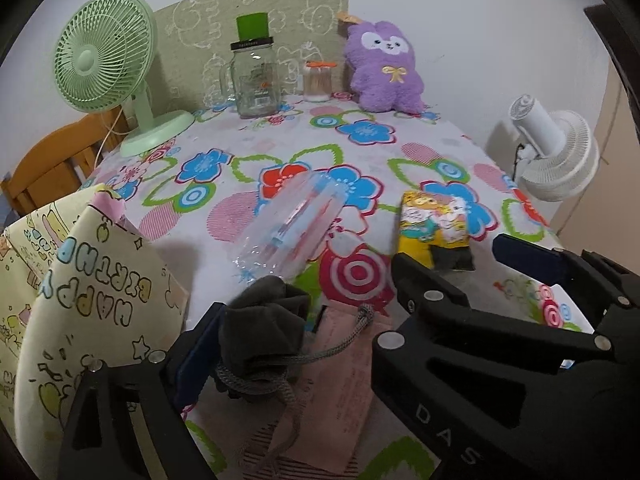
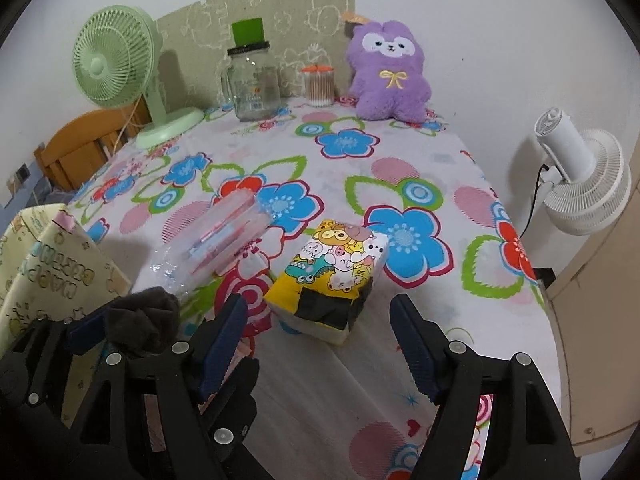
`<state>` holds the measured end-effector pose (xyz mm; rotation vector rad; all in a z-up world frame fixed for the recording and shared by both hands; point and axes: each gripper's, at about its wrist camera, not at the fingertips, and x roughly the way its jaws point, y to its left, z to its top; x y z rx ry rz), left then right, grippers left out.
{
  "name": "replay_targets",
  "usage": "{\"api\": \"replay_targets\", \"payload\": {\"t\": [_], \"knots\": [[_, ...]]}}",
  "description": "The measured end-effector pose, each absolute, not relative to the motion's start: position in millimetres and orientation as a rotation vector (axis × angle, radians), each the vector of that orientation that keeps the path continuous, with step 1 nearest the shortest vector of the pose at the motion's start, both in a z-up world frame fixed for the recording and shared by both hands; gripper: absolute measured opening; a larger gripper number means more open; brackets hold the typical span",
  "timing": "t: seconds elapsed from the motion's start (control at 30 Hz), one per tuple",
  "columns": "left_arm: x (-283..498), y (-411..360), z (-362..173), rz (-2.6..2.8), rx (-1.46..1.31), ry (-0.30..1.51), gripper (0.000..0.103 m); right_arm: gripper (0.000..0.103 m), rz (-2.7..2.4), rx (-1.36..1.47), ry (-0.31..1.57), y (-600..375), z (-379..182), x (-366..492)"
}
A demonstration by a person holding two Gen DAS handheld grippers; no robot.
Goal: Organize soft objects
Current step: 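Close the right tool on the yellow snack bag and lift it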
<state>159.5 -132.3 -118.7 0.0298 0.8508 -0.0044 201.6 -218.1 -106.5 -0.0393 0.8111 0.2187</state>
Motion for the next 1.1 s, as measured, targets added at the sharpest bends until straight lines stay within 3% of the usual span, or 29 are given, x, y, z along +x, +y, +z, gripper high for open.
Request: {"api": "replay_targets", "payload": {"t": [0.2, 0.23, 0.27, 0.47, 0.63, 0.8, 1.0, 1.1], "knots": [[163, -131, -123, 0.02, 0.04, 0.866, 0.095, 0.076, 0.224, -0.033, 0.841, -215, -116, 209], [163, -131, -123, 0.019, 0.04, 0.866, 0.094, 0.073, 0.225, -0.025, 0.845, -216, -117, 209], [162, -131, -123, 0.018, 0.039, 0.866, 0.094, 0.06, 0.226, -0.018, 0.849, -216, -118, 210], [160, -133, -122, 0.021, 0.052, 0.856, 0.086, 0.033, 0.234, 0.004, 0.867, -219, -121, 211], [158, -130, -120, 0.034, 0.053, 0.844, 0.073, 0.024, 0.227, -0.012, 0.853, -216, -118, 208], [155, -122, -116, 0.084, 0.041, 0.823, 0.042, 0.018, 0.219, -0.006, 0.842, -221, -113, 203], [152, -122, -115, 0.087, 0.047, 0.814, 0.035, 0.006, 0.216, -0.015, 0.833, -220, -109, 196], [149, -122, -115, 0.079, 0.047, 0.812, 0.034, 0.005, 0.213, -0.014, 0.834, -221, -108, 194]]}}
